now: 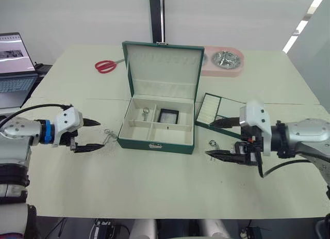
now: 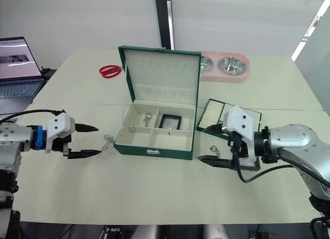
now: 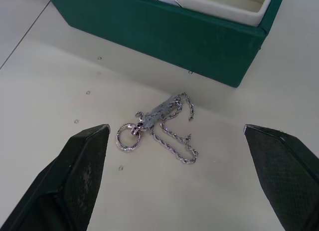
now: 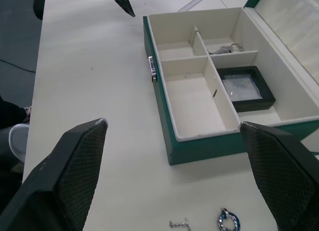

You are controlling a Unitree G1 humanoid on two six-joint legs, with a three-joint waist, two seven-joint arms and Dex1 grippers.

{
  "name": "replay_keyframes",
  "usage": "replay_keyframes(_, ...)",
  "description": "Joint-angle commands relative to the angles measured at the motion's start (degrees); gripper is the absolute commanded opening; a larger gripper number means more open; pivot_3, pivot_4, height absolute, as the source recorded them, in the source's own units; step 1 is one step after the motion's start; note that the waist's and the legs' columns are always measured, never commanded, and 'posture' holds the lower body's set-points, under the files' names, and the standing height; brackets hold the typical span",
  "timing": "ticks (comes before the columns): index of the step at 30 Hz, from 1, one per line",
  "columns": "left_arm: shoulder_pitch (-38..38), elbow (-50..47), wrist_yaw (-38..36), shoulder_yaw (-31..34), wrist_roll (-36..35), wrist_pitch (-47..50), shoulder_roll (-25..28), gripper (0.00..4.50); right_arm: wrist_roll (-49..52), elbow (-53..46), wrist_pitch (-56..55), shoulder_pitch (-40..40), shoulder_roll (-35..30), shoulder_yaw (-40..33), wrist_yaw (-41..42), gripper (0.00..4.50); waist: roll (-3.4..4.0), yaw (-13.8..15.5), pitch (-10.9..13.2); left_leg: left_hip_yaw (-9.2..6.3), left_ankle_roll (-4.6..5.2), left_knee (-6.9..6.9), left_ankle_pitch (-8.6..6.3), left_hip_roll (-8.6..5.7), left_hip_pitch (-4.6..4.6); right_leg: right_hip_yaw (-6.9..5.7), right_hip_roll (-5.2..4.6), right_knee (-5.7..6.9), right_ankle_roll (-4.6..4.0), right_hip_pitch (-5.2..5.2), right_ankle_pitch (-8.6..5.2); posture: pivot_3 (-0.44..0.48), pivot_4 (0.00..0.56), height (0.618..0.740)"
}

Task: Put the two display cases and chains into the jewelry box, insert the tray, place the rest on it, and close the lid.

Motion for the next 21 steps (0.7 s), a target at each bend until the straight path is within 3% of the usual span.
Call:
replay_keyframes(1, -4.93, 6.39, -1.94, -3.26, 3.69, -6.13, -1.56, 4.47, 0.28, -0.33, 1.6, -4.46, 1.98, 2.31, -2.13, 4.5, 0.0, 0.0, 0.0, 0.0, 0.0, 0.0, 0.0, 0.0, -0.01, 0.0, 0.0, 0.02, 0.0, -0.01, 0.0, 0.0, 0.15, 0.74)
replay_keyframes(12, -15.71, 18.74, -1.57, -8.46, 9.63, -12.36, -7.0, 4.47, 0.73, 3.23, 5.52, -14.27, 8.81, 8.6, -3.64, 4.5, -0.03, -0.08, 0.01, -0.01, 0.0, 0.06, 0.01, 0.0, -0.05, -0.03, 0.0, 0.08, 0.0, -0.06, 0.0, 0.0, 0.15, 0.74)
replay_keyframes(21, -17.31, 18.25, -3.16, -9.21, 10.93, -11.63, -7.63, 4.47, -2.92, 5.72, 3.74, -18.47, 10.48, 13.54, -1.98, 4.5, -0.03, -0.87, 0.01, -0.01, 0.0, 0.07, 0.01, 0.01, -0.08, -0.02, -0.01, 0.09, 0.0, -0.11, 0.0, 0.0, 0.15, 0.74)
